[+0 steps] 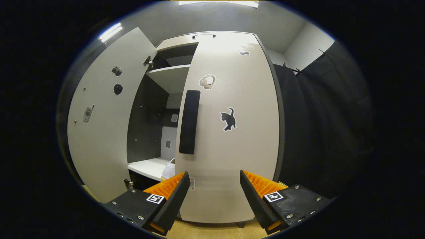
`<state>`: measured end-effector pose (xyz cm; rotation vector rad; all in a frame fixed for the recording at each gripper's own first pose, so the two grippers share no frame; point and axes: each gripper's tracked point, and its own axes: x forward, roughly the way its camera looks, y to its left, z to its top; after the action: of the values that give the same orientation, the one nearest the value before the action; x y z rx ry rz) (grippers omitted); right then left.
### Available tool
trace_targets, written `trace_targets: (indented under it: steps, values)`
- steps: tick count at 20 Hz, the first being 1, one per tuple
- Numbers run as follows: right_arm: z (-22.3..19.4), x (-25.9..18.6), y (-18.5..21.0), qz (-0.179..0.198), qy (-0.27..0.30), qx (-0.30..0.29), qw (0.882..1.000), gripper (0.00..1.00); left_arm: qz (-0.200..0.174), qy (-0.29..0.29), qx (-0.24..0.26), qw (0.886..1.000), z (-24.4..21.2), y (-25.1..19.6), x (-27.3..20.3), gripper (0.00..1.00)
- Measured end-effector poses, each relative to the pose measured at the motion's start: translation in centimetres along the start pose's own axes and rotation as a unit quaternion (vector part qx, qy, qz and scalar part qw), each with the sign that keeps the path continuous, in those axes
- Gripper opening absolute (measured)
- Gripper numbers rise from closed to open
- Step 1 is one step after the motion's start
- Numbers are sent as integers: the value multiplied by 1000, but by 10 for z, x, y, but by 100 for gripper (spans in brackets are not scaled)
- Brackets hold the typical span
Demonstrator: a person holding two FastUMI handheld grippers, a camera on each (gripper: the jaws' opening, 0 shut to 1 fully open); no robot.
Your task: Grab one shoe with the right hand and put it into the shoe cabinet, grab the other shoe with the left hand and put it into the shoe cabinet; then close the right door with the right hand and the left door with the left hand.
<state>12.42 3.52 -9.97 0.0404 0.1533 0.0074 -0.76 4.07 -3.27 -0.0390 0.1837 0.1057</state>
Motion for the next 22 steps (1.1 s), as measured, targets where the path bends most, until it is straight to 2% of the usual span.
trace_targets:
  steps: [6,9,12,14,15,18,19,20,22]
  values:
    - [-29,-98,-14,-13,25,37,999,93,-18,-9,18,1000,8,-20,10,96]
    - [-31,-126,-16,-15,29,52,998,93,-26,-13,18,999,14,-30,11,97]
    - [-27,-134,-15,-2,23,57,998,93,-27,-32,-10,999,39,-28,6,96]
    - [-26,-133,-16,3,21,47,999,94,-11,-41,-19,999,63,-5,1,96]
    - [-27,-132,-15,6,22,46,999,94,8,-47,-12,999,76,16,1,97]
    - [-30,-132,-7,23,29,56,998,93,76,-78,44,993,117,86,11,94]
    - [-30,-131,-5,27,29,57,998,93,94,-84,64,990,129,102,17,99]
    - [-28,-131,-3,31,28,56,998,93,104,-85,75,988,136,114,26,98]
    - [-26,-132,1,38,27,56,997,93,105,-81,64,989,146,129,50,96]
